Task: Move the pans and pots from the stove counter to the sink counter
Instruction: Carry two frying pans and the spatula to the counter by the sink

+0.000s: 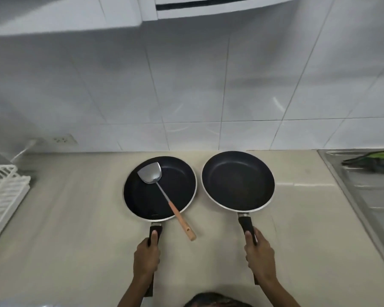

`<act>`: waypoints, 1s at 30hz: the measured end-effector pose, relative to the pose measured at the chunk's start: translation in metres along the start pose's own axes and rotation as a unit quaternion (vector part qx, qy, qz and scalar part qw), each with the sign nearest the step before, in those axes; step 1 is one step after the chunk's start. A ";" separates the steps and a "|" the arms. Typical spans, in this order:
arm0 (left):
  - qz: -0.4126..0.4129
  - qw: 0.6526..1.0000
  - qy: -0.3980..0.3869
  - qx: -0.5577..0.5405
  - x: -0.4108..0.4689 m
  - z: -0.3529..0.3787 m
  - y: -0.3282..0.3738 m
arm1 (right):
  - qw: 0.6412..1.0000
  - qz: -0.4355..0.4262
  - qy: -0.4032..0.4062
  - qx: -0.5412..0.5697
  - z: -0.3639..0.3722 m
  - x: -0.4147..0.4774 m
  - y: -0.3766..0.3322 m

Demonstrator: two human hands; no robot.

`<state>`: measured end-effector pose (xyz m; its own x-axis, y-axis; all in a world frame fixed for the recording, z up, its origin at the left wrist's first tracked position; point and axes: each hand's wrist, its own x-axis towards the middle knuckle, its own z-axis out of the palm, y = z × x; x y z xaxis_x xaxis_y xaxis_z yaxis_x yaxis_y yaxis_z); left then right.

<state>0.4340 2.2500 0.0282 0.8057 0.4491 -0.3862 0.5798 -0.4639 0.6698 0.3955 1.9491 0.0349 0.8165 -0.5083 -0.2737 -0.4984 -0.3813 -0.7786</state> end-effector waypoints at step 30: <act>0.033 0.997 -0.063 -0.008 0.078 0.009 0.036 | 0.999 0.018 0.013 0.023 0.050 0.038 -0.018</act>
<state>0.5187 2.2618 0.0164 0.8510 0.3182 -0.4178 0.5245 -0.4761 0.7059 0.4501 1.9748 0.0106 0.7899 -0.5415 -0.2878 -0.5128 -0.3260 -0.7942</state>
